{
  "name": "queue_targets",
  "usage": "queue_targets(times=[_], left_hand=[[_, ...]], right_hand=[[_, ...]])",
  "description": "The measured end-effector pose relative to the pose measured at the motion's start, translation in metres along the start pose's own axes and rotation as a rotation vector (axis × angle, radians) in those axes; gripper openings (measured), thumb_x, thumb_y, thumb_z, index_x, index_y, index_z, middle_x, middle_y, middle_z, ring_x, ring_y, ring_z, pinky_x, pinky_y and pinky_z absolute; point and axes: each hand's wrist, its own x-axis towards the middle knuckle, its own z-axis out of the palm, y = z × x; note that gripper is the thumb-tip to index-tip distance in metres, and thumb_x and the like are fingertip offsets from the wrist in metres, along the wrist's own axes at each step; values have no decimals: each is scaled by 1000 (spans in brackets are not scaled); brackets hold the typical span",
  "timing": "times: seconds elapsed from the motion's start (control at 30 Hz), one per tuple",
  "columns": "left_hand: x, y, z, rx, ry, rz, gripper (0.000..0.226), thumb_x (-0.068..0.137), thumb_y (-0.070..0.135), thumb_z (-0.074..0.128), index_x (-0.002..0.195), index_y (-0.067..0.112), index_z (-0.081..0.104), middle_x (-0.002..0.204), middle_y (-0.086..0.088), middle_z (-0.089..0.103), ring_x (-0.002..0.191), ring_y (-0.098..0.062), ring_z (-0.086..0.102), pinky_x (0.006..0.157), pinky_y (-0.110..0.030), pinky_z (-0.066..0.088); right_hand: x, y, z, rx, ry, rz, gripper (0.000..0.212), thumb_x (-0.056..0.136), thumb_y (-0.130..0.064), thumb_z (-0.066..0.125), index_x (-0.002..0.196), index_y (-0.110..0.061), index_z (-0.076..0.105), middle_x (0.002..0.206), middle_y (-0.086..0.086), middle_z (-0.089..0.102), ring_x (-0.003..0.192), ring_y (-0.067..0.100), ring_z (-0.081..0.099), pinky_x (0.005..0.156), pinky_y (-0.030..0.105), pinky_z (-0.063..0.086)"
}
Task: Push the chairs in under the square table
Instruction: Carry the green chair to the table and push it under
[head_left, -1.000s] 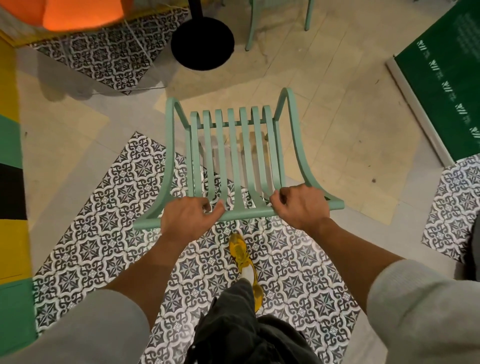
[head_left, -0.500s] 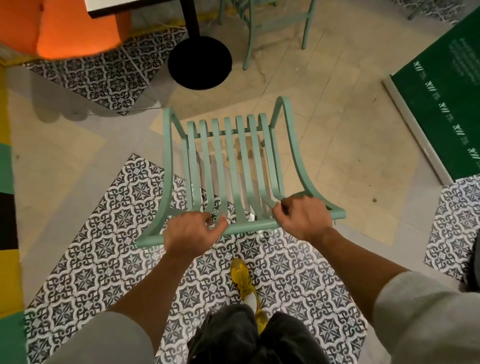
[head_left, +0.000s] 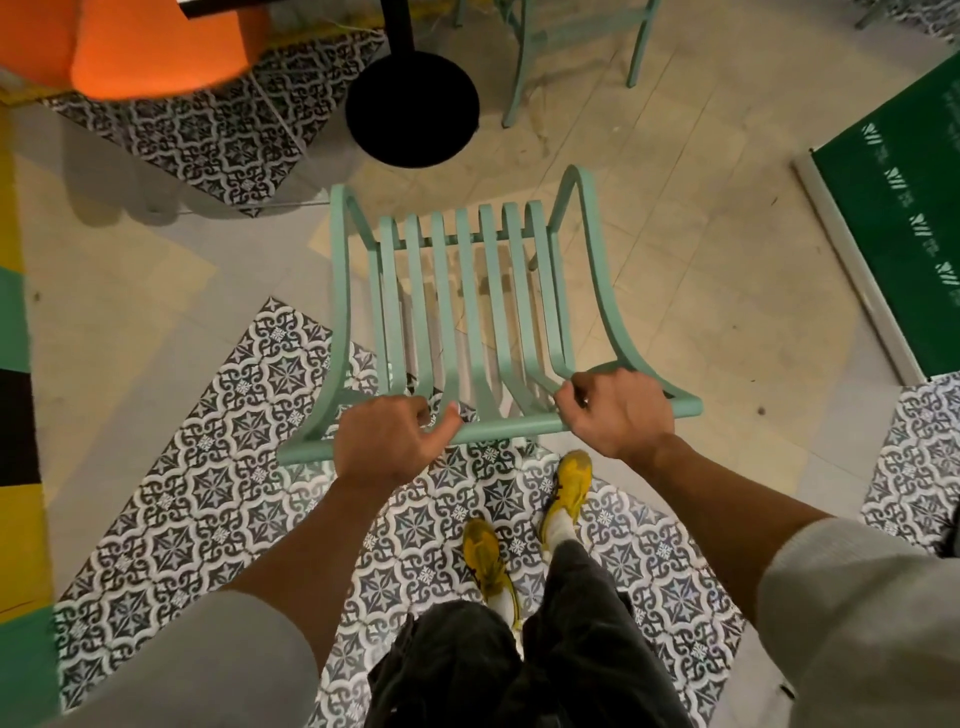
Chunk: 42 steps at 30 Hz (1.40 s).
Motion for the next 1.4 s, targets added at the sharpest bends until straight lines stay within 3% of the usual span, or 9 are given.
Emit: queue_targets(times=[0.2,0.4,0.47,0.77,1.0,1.1,1.17,1.3,1.4], left_hand=[[30,2,-3,46,-26,-73,69,94,79,39,75,27,79,59,5,68,50,-16,60,53,-24,53],[63,-3,-3,74,10,-37,62,96,73,45,77,25,79,56,3,65,44,-14,52,47,-19,41],[73,-2,-2,63,29,-26,58,95,72,48,75,26,77,56,3,65,42,-16,55,45,-22,47],[118,6,-1,34,-39,-137,64,96,77,42,77,27,77,67,3,70,56,-20,66,58,-32,59],[152,-1,0,55,-25,-152,73,98,82,30,67,24,64,55,5,58,46,-17,58,50,-28,54],[175,-8,-6,55,32,-59,40,97,68,54,84,32,44,43,7,43,30,-18,47,35,-32,51],[188,-14,-5,43,47,-22,35,94,62,64,96,35,42,42,9,43,29,-17,46,32,-32,50],[203,-21,-7,51,37,-98,51,100,77,40,74,34,51,44,6,45,34,-17,49,40,-31,52],[216,-25,-12,71,26,-105,59,99,76,38,71,26,54,47,7,47,35,-16,49,41,-29,51]], right_hand=[[32,5,-6,-15,16,-35,54,103,-54,38,70,-22,66,58,-2,59,48,23,57,52,28,48],[69,12,-13,-17,30,-40,53,103,-52,39,70,-22,67,55,-2,57,47,25,56,53,30,52],[79,15,-17,1,42,-45,51,102,-51,41,69,-21,67,55,-1,59,48,26,58,54,31,54],[133,34,-31,38,42,-92,53,102,-52,41,64,-21,61,57,-1,60,48,26,58,55,32,55],[174,40,-38,48,34,-107,53,101,-52,41,62,-21,60,53,-2,55,46,23,56,54,32,55],[201,40,-41,51,39,-105,56,99,-54,39,61,-19,60,52,-2,57,44,24,56,52,28,52],[215,37,-42,51,32,-105,58,99,-55,37,60,-18,60,51,-2,57,44,25,55,53,28,51],[232,35,-42,35,30,-118,58,99,-55,39,59,-19,60,49,-3,54,41,22,54,52,30,55],[248,32,-47,15,33,-144,56,100,-54,39,60,-20,60,51,-3,55,43,23,53,53,29,53]])
